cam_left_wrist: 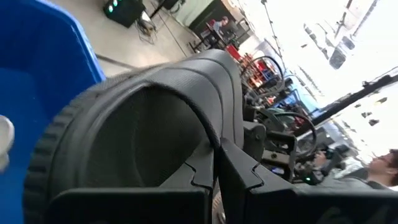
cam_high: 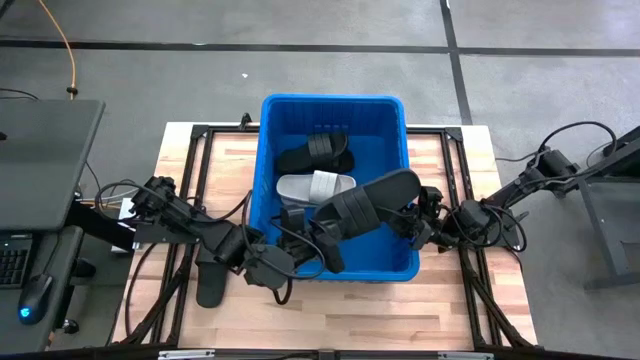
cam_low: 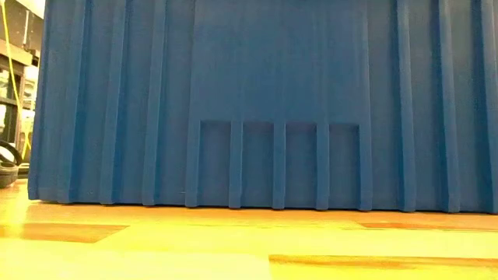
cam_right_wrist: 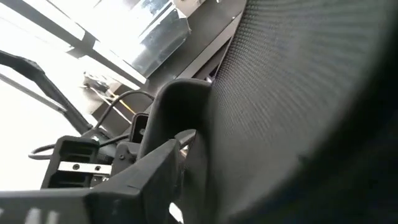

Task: Pick and place slides into bin
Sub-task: Put the bottom black slipper into the blue bin

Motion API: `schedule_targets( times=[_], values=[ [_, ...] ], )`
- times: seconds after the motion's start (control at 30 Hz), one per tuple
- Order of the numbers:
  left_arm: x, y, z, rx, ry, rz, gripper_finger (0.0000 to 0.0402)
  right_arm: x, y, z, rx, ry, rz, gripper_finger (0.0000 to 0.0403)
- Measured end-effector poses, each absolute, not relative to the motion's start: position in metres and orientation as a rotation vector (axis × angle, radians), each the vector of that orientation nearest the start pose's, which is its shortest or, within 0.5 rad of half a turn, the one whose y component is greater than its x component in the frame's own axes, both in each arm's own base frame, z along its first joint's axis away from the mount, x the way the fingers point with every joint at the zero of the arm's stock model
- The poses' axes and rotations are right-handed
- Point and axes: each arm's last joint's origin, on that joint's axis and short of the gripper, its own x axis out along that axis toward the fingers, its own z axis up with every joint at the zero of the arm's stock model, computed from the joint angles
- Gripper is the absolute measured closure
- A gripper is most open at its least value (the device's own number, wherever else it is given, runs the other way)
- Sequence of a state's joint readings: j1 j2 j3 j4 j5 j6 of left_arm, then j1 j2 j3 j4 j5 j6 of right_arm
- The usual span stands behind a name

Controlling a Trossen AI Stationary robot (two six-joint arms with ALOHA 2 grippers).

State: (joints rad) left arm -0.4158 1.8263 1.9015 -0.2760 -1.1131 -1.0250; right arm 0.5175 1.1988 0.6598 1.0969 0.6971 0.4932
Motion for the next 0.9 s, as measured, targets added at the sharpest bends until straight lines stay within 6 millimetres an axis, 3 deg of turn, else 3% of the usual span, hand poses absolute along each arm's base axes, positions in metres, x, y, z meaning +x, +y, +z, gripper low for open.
schedule_targets(
  times=[0.47, 0.6, 0.9],
  values=[
    [0.378, -0.139, 0.431, -0.784, -0.251, 0.723, 0.0401, 0.217, 0.103, 0.327, 0.805, -0.537, -0.005, 0.0281],
    [0.378, -0.141, 0.432, -0.795, -0.211, 0.648, 0.0399, 0.219, 0.102, 0.327, 0.82, -0.533, 0.033, 0.0358],
    [0.366, -0.165, 0.425, -0.723, -0.058, 0.541, 0.0334, 0.216, 0.108, 0.325, 0.804, -0.448, 0.102, 0.0362]
  ],
)
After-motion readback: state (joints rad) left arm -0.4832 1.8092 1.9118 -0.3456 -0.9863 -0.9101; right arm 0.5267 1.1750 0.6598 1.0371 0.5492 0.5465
